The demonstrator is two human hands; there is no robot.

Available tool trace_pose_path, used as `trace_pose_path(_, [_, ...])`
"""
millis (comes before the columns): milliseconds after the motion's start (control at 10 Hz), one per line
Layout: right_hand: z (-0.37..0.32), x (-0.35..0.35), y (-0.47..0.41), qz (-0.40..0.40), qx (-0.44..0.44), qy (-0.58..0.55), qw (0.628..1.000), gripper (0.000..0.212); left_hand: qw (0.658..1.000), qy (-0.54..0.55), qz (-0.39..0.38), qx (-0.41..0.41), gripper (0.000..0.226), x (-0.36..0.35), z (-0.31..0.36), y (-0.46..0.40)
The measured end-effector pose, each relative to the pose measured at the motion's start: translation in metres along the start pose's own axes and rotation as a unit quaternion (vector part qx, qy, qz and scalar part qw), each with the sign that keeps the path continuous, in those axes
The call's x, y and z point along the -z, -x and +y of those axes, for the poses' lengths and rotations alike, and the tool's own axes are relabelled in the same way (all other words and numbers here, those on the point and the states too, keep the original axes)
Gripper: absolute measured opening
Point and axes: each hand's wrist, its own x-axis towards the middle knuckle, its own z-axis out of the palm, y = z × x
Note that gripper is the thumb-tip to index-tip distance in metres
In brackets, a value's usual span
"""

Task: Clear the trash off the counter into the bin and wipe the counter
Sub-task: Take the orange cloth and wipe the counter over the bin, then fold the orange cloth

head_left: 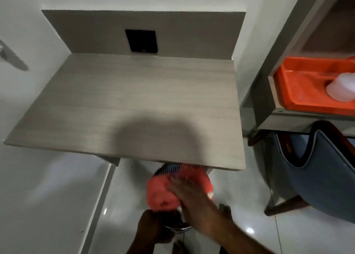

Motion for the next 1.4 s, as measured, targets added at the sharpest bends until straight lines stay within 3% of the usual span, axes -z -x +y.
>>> trace_pose_path(100, [0.035, -0.056, 0.031, -0.012, -0.071, -0.057, 0.996, 0.046, 0.995, -0.087, 0.038, -0.027, 0.021, -0.016, -0.032, -0.033])
trace_pose_path(200, [0.069, -0.078, 0.02, 0.11, -0.158, -0.108, 0.975, 0.061, 0.991, -0.124, 0.044, -0.011, 0.024, -0.036, -0.066, -0.081])
trace_pose_path(300, [0.124, -0.121, 0.008, 0.107, -0.197, -0.095, 0.97, 0.053, 0.998, -0.046, 0.013, 0.036, 0.011, -0.056, -0.098, -0.149])
trace_pose_path(500, [0.21, -0.188, 0.023, 0.064, -0.253, -0.019, 0.965, 0.058, 0.99, 0.078, -0.011, 0.114, 0.015, -0.094, -0.136, -0.236])
trace_pose_path(700, [0.231, -0.223, 0.033, 0.001, -0.259, -0.026, 0.965, 0.059, 0.979, 0.151, -0.045, 0.128, 0.021, -0.118, -0.182, -0.255])
trace_pose_path(800, [0.21, -0.213, 0.041, 0.016, -0.258, -0.038, 0.965, 0.059, 0.984, 0.119, -0.037, 0.129, 0.021, -0.111, -0.174, -0.231])
trace_pose_path(900, [0.162, -0.187, 0.051, 0.081, -0.2, -0.006, 0.976, 0.054, 0.992, 0.122, 0.008, 0.044, 0.048, -0.087, -0.127, -0.179])
trace_pose_path(1000, [0.101, -0.148, 0.052, 0.118, -0.163, 0.014, 0.979, 0.062, 0.988, 0.117, 0.02, -0.102, 0.058, -0.059, -0.054, -0.095])
trace_pose_path(1100, [0.033, -0.105, 0.052, 0.164, -0.135, 0.04, 0.976, 0.072, 0.955, -0.053, 0.071, -0.283, 0.031, -0.042, 0.015, -0.006])
trace_pose_path(1200, [-0.023, -0.056, 0.049, 0.192, -0.104, -0.029, 0.975, 0.071, 0.9, -0.199, 0.09, -0.378, 0.011, -0.032, 0.08, 0.064])
trace_pose_path(1300, [-0.042, 0.011, 0.047, 0.251, -0.108, -0.182, 0.945, 0.09, 0.833, -0.331, 0.036, -0.442, 0.034, -0.028, 0.144, 0.122])
trace_pose_path(1400, [-0.023, 0.087, 0.043, 0.316, -0.112, -0.312, 0.889, 0.112, 0.806, -0.342, -0.061, -0.48, 0.038, -0.041, 0.207, 0.172])
